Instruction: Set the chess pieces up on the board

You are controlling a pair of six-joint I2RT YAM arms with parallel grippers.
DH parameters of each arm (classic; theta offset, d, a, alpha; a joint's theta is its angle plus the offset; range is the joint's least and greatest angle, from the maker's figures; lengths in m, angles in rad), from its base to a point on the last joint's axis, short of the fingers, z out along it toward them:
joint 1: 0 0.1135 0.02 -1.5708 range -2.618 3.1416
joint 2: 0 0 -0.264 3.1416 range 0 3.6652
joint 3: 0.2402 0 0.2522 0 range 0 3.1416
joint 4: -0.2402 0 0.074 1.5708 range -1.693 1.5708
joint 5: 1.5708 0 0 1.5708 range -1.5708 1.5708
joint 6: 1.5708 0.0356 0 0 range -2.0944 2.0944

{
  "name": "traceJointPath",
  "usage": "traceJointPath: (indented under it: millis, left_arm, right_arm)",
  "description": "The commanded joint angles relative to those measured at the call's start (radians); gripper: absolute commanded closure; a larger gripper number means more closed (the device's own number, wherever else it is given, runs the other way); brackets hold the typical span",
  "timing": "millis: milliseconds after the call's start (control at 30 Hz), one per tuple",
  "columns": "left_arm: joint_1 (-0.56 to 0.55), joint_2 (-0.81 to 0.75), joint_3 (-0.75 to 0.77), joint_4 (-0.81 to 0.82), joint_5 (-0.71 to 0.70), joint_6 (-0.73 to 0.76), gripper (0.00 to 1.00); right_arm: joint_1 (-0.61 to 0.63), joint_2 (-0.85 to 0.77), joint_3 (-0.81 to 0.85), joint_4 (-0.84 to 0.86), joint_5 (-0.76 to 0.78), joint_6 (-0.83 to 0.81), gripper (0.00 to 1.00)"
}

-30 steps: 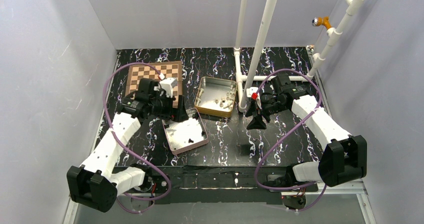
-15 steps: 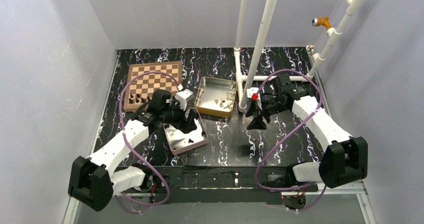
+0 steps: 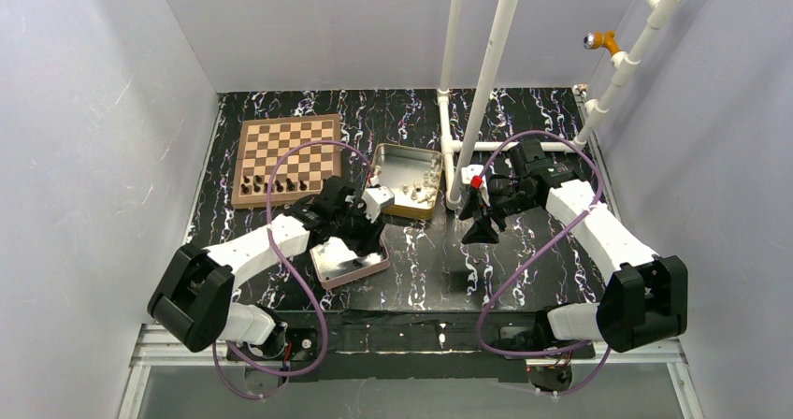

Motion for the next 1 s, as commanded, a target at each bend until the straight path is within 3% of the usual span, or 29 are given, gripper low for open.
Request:
traceJointPath:
  millis: [0, 533, 800, 967]
  left_arm:
    - [-0.026, 0.025, -0.013, 0.054, -0.046, 0.006, 0.61]
    - [-0.099, 0.097, -0.023, 0.131, -0.194, -0.071, 0.72]
    - [-0.112, 0.123, -0.023, 0.178, -0.204, -0.101, 0.81]
    - [-0.118, 0.130, -0.028, 0.188, -0.216, -0.118, 0.82]
  right_arm:
    - [-0.001, -0.026, -0.008, -0.001, -0.008, -0.013, 0.31]
    - [-0.010, -0.037, -0.013, 0.001, -0.003, -0.009, 0.31]
    - [-0.011, -0.038, -0.016, 0.001, -0.002, -0.008, 0.31]
    - [-0.012, -0.040, -0.019, -0.001, 0.001, -0.008, 0.31]
